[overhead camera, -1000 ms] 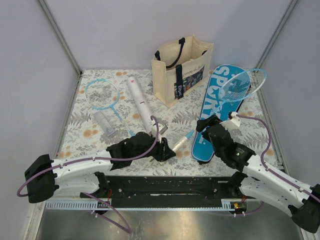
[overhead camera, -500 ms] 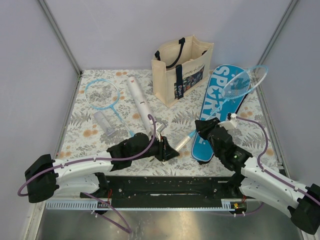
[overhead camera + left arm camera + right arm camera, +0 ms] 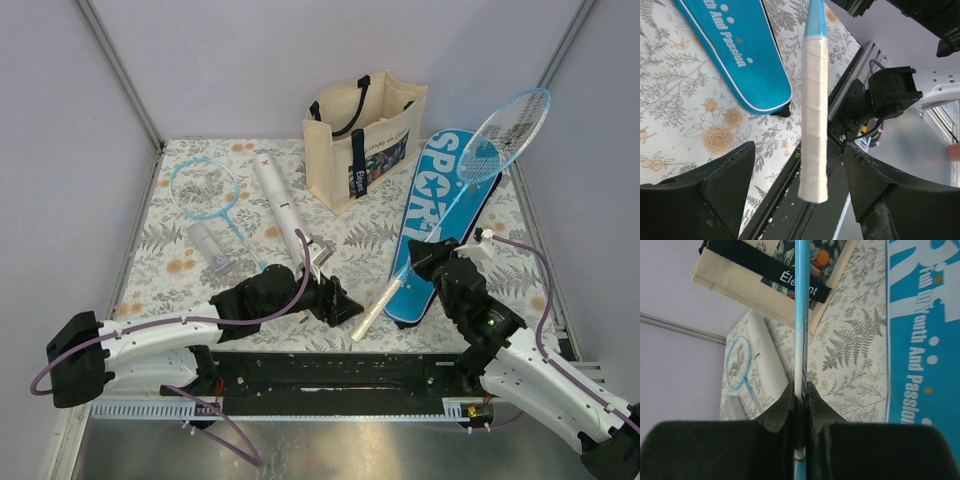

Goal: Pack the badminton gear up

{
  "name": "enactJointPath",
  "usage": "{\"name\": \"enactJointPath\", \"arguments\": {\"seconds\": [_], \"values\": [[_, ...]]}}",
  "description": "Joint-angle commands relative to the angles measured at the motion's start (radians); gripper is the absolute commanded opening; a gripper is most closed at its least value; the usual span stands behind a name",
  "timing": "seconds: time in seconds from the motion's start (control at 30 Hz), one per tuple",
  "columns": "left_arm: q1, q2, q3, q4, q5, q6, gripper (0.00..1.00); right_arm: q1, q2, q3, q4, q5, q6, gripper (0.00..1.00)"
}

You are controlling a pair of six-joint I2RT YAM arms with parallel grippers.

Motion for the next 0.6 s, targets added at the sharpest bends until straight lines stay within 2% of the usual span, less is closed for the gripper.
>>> {"name": "enactJointPath", "arguments": {"seconds": [0.0,0.17,0.27,0.43,0.57], "values": [[0.002,-0.064,0.092,-0.084,-0.064,0.128,0.76,-0.036,-0.088,0.081,-0.15,0.025,-0.099,0.0],[0.002,-0.109,0.129,-0.169,-0.09,0.19,0.8,-0.062,-0.157,0.113,-0.263,0.047,-0.15,0.0],[0.001,-0.138,0.129,-0.187,-0.09,0.217,0.9,-0.066,-0.171,0.126,-0.266,0.058,-0.197,0.0],[0.002,-0.195,0.113,-0.193,-0.09,0.244,0.92,-0.072,-0.163,0.158,-0.29,0.035,-0.254,0.0],[0.002,-0.172,0.179,-0.296,-0.191,0.286,0.92,-0.072,-0.178,0.205,-0.365,0.045,-0.288,0.0]]}}
